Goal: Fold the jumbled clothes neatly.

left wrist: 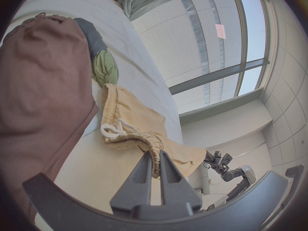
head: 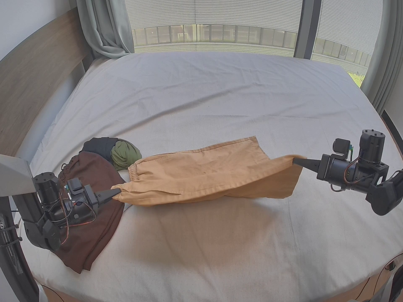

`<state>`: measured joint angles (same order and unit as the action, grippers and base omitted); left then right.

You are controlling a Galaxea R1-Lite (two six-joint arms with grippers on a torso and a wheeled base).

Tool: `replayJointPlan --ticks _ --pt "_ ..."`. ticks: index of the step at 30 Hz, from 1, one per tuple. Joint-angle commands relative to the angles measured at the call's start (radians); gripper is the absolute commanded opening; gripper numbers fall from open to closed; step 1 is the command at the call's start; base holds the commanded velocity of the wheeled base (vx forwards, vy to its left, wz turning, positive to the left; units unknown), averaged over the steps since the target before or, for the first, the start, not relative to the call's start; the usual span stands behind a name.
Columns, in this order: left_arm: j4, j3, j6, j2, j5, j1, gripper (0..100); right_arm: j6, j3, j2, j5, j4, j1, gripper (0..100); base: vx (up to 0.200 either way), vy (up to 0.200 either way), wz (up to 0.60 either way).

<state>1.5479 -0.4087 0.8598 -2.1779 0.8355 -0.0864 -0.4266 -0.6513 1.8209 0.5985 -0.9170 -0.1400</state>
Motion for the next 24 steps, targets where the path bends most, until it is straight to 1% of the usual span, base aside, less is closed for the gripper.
replayJointPlan --ticks 1,5,11,17,21,24 --pt "0.0 -0.073 0.048 0.007 -0.059 0.048 0 -0.001 -0.111 0.086 -0.006 0.029 0.016 0 0.0 0.0 0.0" --pt "0.0 -0.116 0.085 0.003 -0.098 0.066 0 -0.02 -0.199 0.141 -0.008 0.049 0.019 0 0.0 0.0 0.0" --pt "0.0 -0.174 0.088 -0.033 -0.153 0.073 0 -0.035 -0.312 0.201 -0.009 0.116 0.019 0 0.0 0.0 0.0" --pt "0.0 -0.203 0.091 -0.056 -0.158 0.073 0 -0.035 -0.413 0.256 -0.009 0.172 0.028 0 0.0 0.0 0.0" --pt "0.0 -0.217 0.091 -0.069 -0.158 0.071 0 -0.035 -0.45 0.281 -0.009 0.175 0.028 0 0.0 0.0 0.0" --pt "-0.002 -0.24 0.114 -0.083 -0.165 0.071 0 -0.037 -0.502 0.316 -0.009 0.173 0.028 0 0.0 0.0 0.0"
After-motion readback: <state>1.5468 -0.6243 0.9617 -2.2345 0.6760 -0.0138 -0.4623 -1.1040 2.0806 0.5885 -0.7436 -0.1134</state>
